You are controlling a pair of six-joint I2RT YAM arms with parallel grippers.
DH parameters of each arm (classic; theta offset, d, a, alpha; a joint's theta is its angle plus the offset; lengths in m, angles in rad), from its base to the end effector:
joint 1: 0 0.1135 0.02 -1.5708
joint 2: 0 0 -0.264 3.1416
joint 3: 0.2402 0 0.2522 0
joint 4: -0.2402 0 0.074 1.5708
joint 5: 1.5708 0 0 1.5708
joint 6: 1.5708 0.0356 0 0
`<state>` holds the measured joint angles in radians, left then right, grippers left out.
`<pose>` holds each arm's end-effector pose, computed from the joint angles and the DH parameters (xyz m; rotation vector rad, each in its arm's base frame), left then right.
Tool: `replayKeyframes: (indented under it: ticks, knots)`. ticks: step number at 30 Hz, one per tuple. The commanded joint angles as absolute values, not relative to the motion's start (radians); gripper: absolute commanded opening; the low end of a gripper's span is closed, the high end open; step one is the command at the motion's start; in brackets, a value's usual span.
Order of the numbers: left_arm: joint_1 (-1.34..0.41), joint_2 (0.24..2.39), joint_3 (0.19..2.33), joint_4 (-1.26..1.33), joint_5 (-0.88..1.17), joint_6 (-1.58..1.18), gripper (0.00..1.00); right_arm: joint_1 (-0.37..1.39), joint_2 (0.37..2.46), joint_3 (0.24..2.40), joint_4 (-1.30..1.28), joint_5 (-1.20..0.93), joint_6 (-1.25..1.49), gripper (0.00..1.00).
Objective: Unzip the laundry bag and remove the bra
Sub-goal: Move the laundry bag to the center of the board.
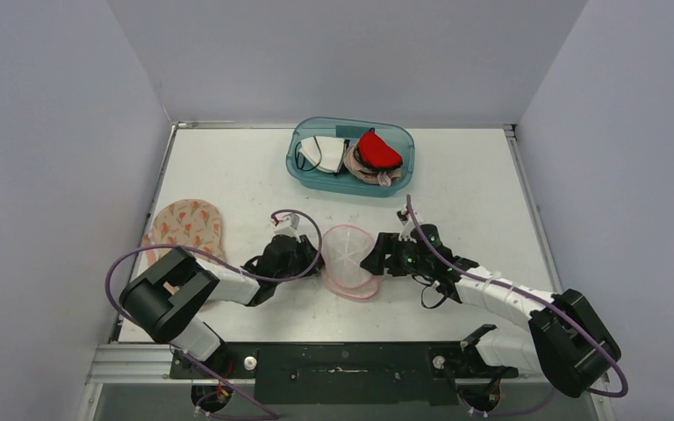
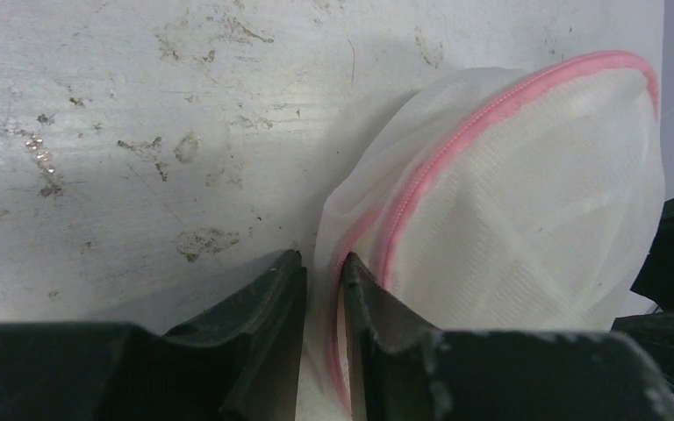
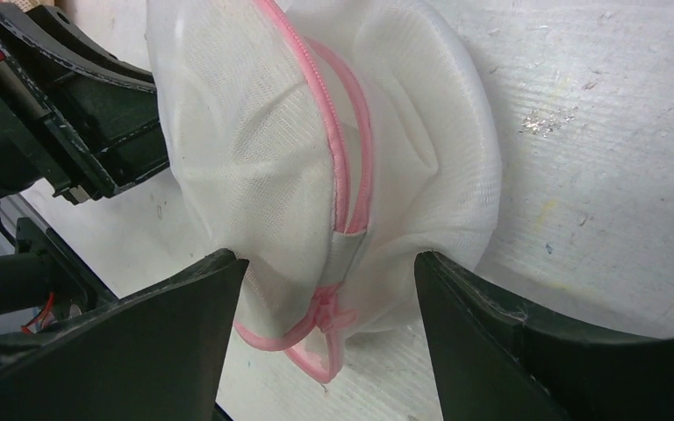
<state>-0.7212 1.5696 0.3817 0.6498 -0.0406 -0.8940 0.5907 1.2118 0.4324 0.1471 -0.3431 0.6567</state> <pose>0.1969 -0.1712 0.1165 -0.2198 2.2372 -0.8907 0.1847 0.1383 0.1676 -0.1296 2.3706 1.0329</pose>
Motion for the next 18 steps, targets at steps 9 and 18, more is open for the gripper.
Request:
replayKeyframes:
  ticks: [9, 18]
  knots:
    - [-0.729, 1.321, 0.388, 0.371, -0.135, -0.842, 0.47, 0.597, 1.121, 0.468, 0.057, -0.325, 0.589, 0.75]
    - [-0.719, 1.161, 0.418, 0.188, -0.217, -0.794, 0.56, 0.595, 1.079, 0.476, 0.044, -0.347, 0.594, 0.80]
